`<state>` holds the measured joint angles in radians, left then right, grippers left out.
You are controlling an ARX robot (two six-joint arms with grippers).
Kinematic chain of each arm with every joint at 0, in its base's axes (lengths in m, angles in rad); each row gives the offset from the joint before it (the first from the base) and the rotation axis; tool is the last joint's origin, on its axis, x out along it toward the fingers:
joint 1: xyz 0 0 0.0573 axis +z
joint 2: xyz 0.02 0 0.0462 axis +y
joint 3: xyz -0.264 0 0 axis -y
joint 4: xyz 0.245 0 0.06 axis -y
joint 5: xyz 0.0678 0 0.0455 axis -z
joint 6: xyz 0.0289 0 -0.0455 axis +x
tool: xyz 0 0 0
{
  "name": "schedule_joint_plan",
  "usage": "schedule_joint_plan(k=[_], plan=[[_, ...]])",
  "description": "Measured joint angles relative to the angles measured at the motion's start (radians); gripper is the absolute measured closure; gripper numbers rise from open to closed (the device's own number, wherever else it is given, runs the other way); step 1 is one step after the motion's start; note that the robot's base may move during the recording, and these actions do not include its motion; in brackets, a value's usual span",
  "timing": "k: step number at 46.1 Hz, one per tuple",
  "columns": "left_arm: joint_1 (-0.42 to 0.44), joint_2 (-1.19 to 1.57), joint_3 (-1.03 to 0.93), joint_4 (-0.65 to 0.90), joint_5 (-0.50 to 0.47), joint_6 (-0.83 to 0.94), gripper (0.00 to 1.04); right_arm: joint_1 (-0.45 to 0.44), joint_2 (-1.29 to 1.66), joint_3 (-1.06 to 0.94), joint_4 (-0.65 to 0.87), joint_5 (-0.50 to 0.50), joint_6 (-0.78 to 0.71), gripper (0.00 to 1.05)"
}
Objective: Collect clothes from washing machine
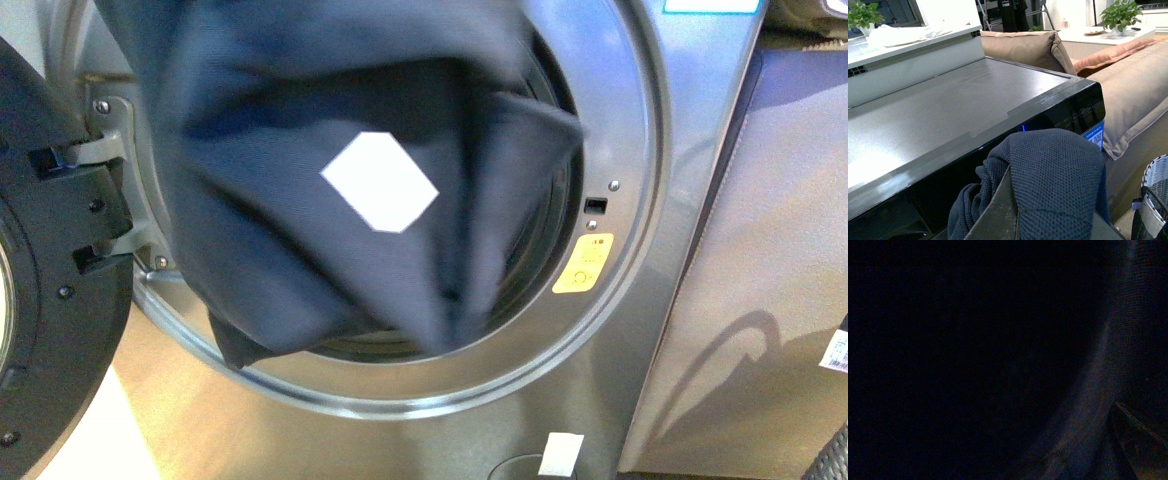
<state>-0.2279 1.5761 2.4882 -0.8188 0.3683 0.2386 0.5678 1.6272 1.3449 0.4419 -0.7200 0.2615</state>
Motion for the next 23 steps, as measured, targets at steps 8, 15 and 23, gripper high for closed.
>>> schedule_joint_plan(k=[8, 15, 23], plan=[[0.003, 0.000, 0.000, 0.000, -0.002, 0.000, 0.98, 0.038, 0.063, 0.052, 0.053, 0.130, 0.028, 0.07], [0.003, 0.000, 0.000, 0.000, -0.002, 0.000, 0.98, 0.037, 0.125, 0.097, 0.105, 0.296, 0.030, 0.17], [0.004, 0.000, 0.000, 0.000, -0.002, 0.000, 0.98, 0.013, 0.140, 0.096, 0.168, 0.405, 0.030, 0.54]])
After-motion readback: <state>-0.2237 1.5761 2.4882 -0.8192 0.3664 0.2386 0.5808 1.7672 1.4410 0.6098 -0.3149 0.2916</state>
